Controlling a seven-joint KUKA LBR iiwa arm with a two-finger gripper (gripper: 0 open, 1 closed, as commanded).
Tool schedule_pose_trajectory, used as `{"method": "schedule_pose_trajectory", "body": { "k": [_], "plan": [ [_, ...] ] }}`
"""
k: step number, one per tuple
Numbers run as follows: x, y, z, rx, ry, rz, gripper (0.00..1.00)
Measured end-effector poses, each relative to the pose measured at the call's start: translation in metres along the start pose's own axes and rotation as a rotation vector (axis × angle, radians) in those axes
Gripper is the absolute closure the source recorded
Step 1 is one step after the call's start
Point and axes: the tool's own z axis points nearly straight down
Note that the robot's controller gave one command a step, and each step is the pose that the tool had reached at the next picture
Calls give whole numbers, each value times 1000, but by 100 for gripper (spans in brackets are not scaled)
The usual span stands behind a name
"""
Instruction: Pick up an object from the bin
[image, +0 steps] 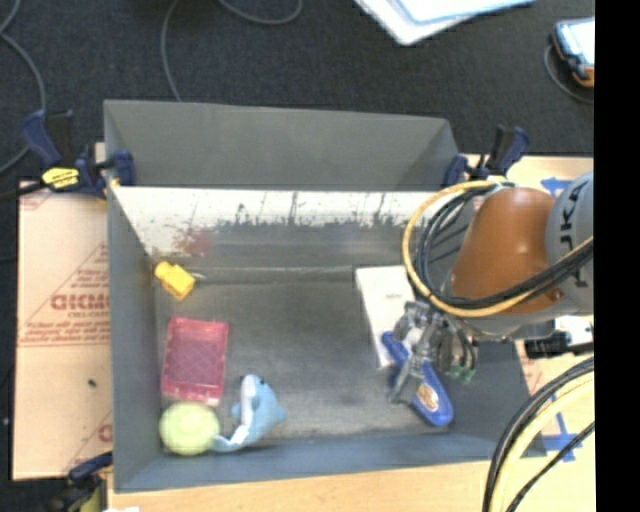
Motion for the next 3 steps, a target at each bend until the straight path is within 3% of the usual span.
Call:
{"method": "schedule_pose_trajectory", "body": {
  "k": [1, 2, 3],
  "plan": [
    [-33, -10, -1, -3, -16, -437, 0],
    [-31, -32, 46, 1, 1, 176, 0],
    [-45, -27, 67, 2, -9, -416, 0]
  ]
}}
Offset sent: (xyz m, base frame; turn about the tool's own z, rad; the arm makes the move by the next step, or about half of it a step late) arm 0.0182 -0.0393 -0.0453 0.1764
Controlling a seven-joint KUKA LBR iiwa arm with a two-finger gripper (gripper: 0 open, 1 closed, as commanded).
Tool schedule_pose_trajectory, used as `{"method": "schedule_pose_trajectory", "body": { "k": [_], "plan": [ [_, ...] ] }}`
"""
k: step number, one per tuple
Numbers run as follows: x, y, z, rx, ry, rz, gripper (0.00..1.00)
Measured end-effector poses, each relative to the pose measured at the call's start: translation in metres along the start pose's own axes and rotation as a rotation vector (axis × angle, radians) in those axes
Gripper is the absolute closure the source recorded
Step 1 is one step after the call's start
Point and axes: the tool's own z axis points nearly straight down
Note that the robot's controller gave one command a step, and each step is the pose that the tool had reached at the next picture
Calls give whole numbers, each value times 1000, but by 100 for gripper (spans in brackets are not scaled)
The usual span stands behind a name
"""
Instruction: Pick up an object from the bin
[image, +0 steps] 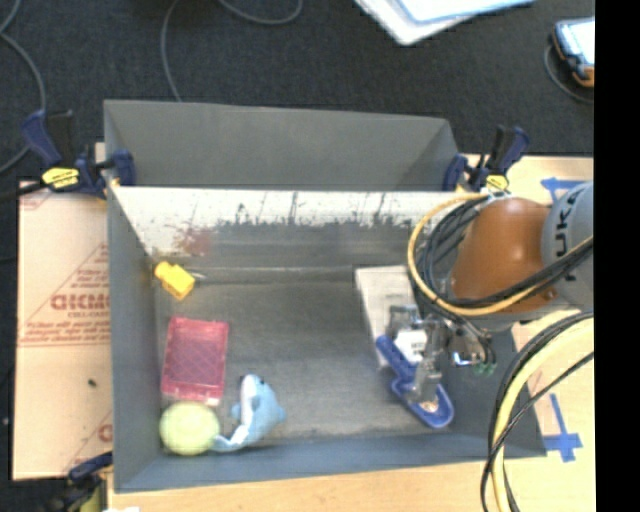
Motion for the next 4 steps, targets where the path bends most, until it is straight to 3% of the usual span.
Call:
{"method": "schedule_pose_trajectory", "body": {
  "k": [1, 3, 4],
  "plan": [
    [18, 4, 10, 1, 4, 435, 100],
    [22, 6, 10, 1, 4, 662, 100],
    [24, 7, -7, 2, 11, 728, 100]
  ]
}}
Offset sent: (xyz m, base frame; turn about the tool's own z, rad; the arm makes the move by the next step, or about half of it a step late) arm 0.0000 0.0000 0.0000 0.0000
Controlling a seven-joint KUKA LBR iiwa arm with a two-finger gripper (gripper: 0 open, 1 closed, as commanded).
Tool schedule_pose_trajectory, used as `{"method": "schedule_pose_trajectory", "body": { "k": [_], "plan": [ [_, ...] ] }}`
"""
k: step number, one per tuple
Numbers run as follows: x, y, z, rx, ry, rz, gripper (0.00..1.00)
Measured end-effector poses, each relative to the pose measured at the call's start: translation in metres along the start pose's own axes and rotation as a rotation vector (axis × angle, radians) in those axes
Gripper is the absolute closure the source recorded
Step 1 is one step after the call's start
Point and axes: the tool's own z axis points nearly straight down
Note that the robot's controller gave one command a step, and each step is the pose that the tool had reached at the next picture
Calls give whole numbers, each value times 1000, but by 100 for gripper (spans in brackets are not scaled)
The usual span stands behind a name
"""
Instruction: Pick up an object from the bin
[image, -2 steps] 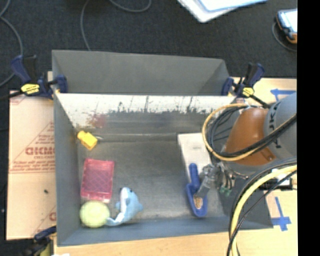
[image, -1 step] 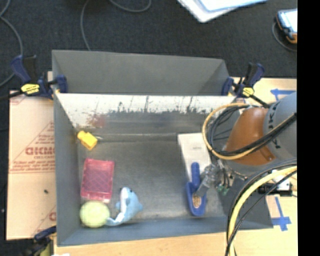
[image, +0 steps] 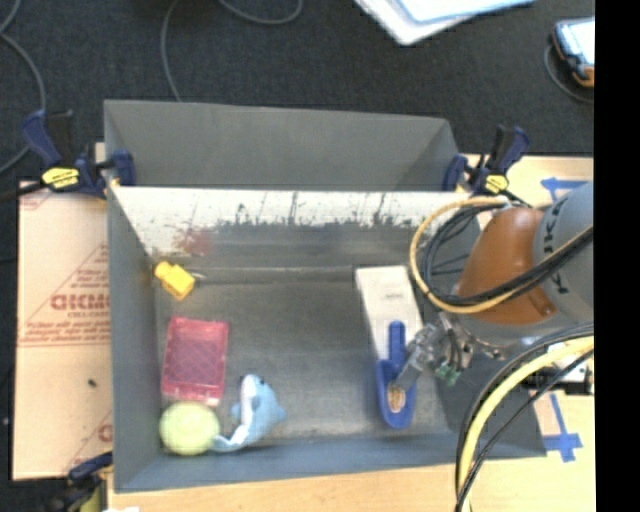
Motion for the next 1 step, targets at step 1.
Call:
{"method": "schedule_pose_trajectory", "body": {
  "k": [1],
  "plan": [
    [0, 0, -19, -1, -2, 7, 100]
  ]
}}
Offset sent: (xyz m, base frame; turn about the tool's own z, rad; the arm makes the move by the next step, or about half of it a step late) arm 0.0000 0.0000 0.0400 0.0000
